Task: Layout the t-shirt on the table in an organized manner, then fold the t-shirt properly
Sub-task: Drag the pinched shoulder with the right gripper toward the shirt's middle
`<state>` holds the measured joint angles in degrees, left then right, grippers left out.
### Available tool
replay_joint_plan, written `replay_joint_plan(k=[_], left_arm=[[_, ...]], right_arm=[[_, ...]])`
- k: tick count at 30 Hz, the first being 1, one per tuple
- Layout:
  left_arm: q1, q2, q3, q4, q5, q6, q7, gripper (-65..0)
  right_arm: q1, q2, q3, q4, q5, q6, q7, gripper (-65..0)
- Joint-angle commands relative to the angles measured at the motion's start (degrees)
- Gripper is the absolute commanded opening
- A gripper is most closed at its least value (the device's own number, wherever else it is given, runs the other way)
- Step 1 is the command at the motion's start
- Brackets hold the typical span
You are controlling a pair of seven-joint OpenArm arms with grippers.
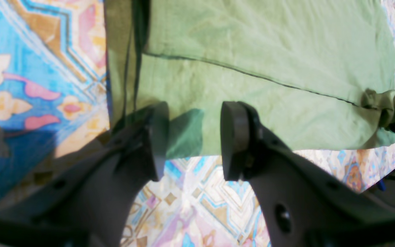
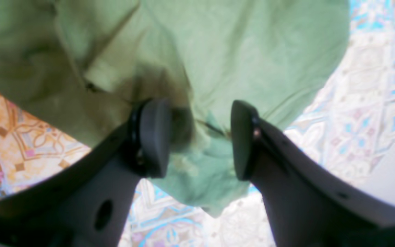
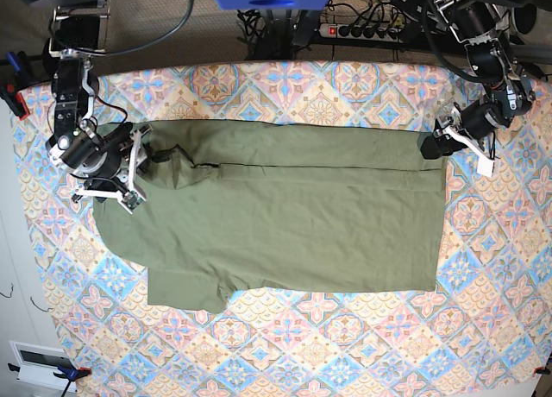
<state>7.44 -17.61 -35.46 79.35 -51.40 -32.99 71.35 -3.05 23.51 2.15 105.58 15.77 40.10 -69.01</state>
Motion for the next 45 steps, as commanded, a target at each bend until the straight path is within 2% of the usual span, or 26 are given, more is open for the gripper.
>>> replay_joint_plan(k=[1,5,9,12,16,22,26,28,37,41,45], left_arm=[[-0.72,-0.99,-0.19,0.87,-1.39,-0.37,-0.80,-39.9],[-0.80,-1.16,-0.36,0.96,-1.48,-0.37,-0.80,-39.9],[-0.89,-1.25,-0.36,0.96,-2.54,-0.37,-0.80,-39.9],[-0.89,-1.34,-0.36,0.96,-3.42,-0.37,-0.80,-39.9],[-0.89,-1.34,-0.36,0.96,-3.42,-0.37,-0.80,-39.9],[-0.89,-1.34,-0.36,0.96,-3.42,-0.37,-0.80,-39.9],[-0.89,-1.43,-0.36,0.96,-3.42,-0.37,-0.80,-39.9],[-0.98,-1.43,-0.27,0.96,-3.42,-0.37,-0.80,-39.9],[-2.04,-1.43,-0.27,0.96,-3.33,-0.37,-0.80,-39.9],[-2.12,-1.52,-0.45,0.96,-3.33,-0.37,-0.80,-39.9],[-3.35,-2.04,-0.45,0.96,-3.42,-0.37,-0.89,-39.9]], right_arm=[[0.90,0.62,1.50,1.10,0.19,-0.10,0.75,-37.9],[1.25,0.10,2.29,0.57,0.19,-0.10,0.84,-37.9],[1.33,-3.77,2.11,-1.98,0.19,-0.10,3.74,-37.9],[3.01,-5.27,1.85,-6.81,0.19,-0.10,5.32,-37.9],[5.38,-5.27,-3.52,-11.73,0.19,-0.10,5.50,-38.2],[4.41,-4.83,-11.60,-11.56,0.19,-0.10,5.15,-44.9],[1.77,-3.07,-13.80,-11.47,0.19,-0.10,5.15,-45.1],[1.60,-2.80,-13.27,-10.24,0.19,-0.10,5.32,-45.1],[-0.07,-1.75,-1.93,1.98,0.54,-0.10,5.15,-45.1],[0.37,-1.92,-0.97,0.93,0.27,-0.10,5.15,-45.3],[0.63,-2.28,-2.90,-5.40,0.19,-0.10,5.58,-45.3]])
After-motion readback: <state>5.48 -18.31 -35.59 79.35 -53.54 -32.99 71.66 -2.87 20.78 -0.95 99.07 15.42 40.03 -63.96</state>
